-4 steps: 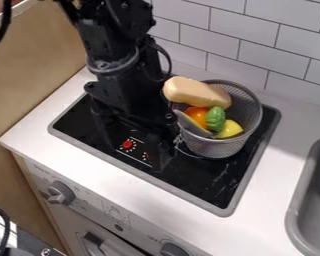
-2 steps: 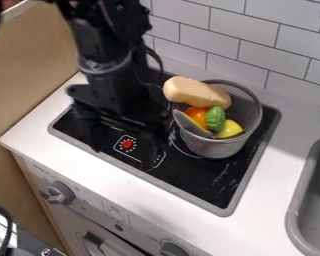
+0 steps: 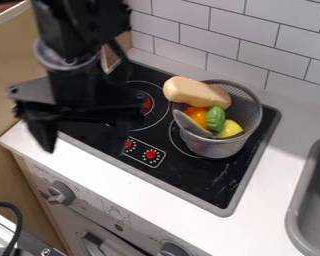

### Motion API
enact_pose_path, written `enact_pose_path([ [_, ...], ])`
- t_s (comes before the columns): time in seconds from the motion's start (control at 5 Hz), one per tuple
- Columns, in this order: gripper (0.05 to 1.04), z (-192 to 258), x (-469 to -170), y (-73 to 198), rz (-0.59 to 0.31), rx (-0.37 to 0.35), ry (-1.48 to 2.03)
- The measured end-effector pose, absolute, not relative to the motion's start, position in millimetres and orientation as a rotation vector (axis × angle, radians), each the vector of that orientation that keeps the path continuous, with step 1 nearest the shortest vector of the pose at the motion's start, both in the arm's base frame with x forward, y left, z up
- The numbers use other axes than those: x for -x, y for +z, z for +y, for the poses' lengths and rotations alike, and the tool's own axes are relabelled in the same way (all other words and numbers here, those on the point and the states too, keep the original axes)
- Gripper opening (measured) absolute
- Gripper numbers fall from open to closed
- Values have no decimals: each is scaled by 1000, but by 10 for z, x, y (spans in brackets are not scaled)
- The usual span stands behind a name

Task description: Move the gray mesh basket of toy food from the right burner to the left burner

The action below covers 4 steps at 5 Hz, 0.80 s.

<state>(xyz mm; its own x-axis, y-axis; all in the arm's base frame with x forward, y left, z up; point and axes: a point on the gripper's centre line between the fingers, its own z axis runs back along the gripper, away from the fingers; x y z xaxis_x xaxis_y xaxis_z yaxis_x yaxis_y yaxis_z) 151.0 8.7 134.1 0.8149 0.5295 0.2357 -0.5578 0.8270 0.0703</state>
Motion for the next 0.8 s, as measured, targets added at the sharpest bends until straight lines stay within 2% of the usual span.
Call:
enact_pose_path([
  [0.2, 997, 90, -1402, 1312, -327, -31, 788],
  [0.4, 997, 19, -1423, 1228, -462, 103, 1018],
  [0.6, 997, -45, -1542, 1170, -563, 24, 1155],
  [0.8, 997, -26, -1617, 1152, -539, -112, 1213],
])
